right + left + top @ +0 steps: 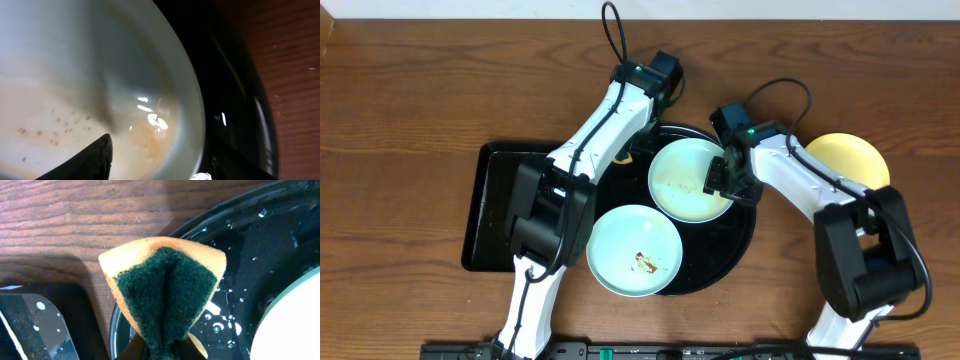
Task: Clean dirty plates on tray and stack at the side
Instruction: 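Scrub the upper blue plate with the sponge while right gripper holds rim, then lift the sponge with the left gripper back over the black rectangular tray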
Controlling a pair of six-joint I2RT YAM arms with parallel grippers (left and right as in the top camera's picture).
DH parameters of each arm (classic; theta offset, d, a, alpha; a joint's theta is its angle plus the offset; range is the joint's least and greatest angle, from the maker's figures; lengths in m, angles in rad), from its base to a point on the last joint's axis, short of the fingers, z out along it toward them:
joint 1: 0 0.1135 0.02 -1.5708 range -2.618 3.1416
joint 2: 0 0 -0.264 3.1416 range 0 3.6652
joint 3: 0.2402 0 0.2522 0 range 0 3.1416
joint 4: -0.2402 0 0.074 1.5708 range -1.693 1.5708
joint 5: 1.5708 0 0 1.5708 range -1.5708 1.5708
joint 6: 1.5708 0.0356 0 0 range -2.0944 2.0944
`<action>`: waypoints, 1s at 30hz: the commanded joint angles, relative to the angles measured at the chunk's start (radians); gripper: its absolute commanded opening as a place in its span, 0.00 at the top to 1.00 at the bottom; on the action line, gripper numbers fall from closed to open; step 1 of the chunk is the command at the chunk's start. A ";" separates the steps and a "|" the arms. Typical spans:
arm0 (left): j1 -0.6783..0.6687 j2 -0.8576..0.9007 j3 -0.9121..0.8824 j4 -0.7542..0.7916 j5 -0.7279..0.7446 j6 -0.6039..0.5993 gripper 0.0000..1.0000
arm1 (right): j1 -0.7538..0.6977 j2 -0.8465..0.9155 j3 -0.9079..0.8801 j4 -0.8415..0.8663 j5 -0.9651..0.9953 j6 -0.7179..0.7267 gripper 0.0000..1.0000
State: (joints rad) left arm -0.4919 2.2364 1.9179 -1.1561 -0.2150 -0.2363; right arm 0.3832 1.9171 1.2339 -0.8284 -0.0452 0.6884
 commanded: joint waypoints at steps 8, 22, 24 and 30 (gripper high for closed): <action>0.006 -0.028 0.013 -0.017 0.031 -0.001 0.86 | 0.004 0.098 -0.006 0.059 -0.011 0.075 0.99; 0.011 -0.030 0.013 -0.021 0.069 0.003 0.92 | 0.005 0.048 -0.005 0.081 0.087 0.020 0.99; 0.021 -0.034 0.013 -0.021 0.070 0.003 0.92 | 0.005 0.031 -0.005 0.074 0.095 0.018 0.98; 0.106 -0.090 0.013 -0.026 0.077 0.002 0.92 | 0.003 0.013 -0.005 0.058 0.101 0.016 0.99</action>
State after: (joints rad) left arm -0.4488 2.2295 1.9179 -1.1713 -0.1379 -0.2356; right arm 0.3920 1.9366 1.2488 -0.7593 -0.0261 0.7074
